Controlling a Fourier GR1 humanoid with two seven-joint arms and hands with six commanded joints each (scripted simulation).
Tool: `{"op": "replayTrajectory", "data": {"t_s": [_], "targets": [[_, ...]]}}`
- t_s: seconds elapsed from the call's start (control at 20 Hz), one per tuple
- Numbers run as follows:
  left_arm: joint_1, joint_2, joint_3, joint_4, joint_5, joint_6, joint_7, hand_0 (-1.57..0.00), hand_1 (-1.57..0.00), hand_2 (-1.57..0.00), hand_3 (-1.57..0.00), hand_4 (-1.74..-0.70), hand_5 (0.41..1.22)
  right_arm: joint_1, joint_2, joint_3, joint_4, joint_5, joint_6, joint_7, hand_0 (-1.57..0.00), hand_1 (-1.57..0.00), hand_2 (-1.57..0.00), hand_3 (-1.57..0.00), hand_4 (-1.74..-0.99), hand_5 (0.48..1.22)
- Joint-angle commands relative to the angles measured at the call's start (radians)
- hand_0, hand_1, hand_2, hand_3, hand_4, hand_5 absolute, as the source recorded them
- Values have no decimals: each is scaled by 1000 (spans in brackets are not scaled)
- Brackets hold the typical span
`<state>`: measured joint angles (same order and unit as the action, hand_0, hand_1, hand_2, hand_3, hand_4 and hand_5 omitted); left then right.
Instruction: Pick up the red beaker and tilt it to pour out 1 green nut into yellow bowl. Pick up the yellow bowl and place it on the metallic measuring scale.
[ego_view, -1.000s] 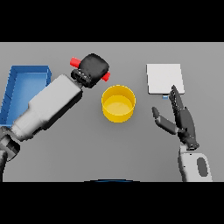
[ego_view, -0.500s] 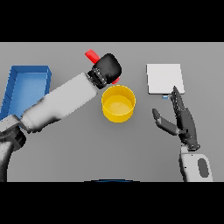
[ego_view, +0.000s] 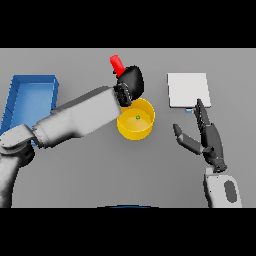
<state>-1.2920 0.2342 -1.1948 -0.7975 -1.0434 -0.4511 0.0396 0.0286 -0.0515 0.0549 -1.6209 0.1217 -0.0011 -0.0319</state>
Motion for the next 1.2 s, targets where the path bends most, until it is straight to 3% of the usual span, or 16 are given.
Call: {"op": "replayTrajectory", "data": {"t_s": [0.0, 0.3, 0.5, 0.6, 0.65, 0.75, 0.85, 1.05, 1.15], "targets": [[-18, -1, -17, 9, -8, -5, -11, -1571, -1571, -1571, -1564, -1740, 1221, 4, 0, 2, 1, 5, -2, 1, 1, 1, 1, 1, -1283, 601], [-64, -26, -96, 58, -21, -7, -20, -1571, -1571, -1571, -1569, -1741, 1221, 8, -5, 6, 1, 21, -8, -10, 1, 1, 1, 1, -1258, 587], [-114, -9, -108, 66, -9, 13, -19, -1571, -1571, -1571, -1570, -1740, 1221, 4, -11, 0, -2, 12, -3, -2, 1, 1, 1, 1, -1233, 585], [-156, 11, -90, 72, 12, 28, -14, -1571, -1571, -1571, -1571, -1738, 1159, -4, -10, 2, -10, 13, -5, 7, 1, 1, 1, 1, -1222, 590], [-183, 25, -84, 78, 17, 43, -13, -1571, -1571, -1571, -1571, -1738, 1171, 3, -5, 4, -8, 4, 3, -7, 1, 1, 1, 1, -1219, 595], [-221, 45, -59, 106, 39, 95, -12, -1571, -1269, -1251, -1571, -1644, 1189, -5, -7, 2, 5, 4, 6, -20, 1, 1, 1, 1, -1222, 609], [-290, 79, -31, 155, 55, 143, -11, -1571, -1378, -1366, -1212, -1679, 1201, -11, -10, -4, 14, -13, 19, -26, 1, 1, 1, 1, -1231, 620], [-426, 142, 86, 293, 149, 167, 6, -1571, -1492, -1487, -1424, -1553, 1213, -21, -14, -4, 9, -17, 24, -23, 1, 1, 1, 1, -1266, 639], [-448, 161, 159, 379, 232, 165, 20, -1571, -1520, -1517, -1477, -1578, 1216, -16, -20, -3, 9, -17, 29, -29, 1, 1, 1, 1, -1281, 644]]}}
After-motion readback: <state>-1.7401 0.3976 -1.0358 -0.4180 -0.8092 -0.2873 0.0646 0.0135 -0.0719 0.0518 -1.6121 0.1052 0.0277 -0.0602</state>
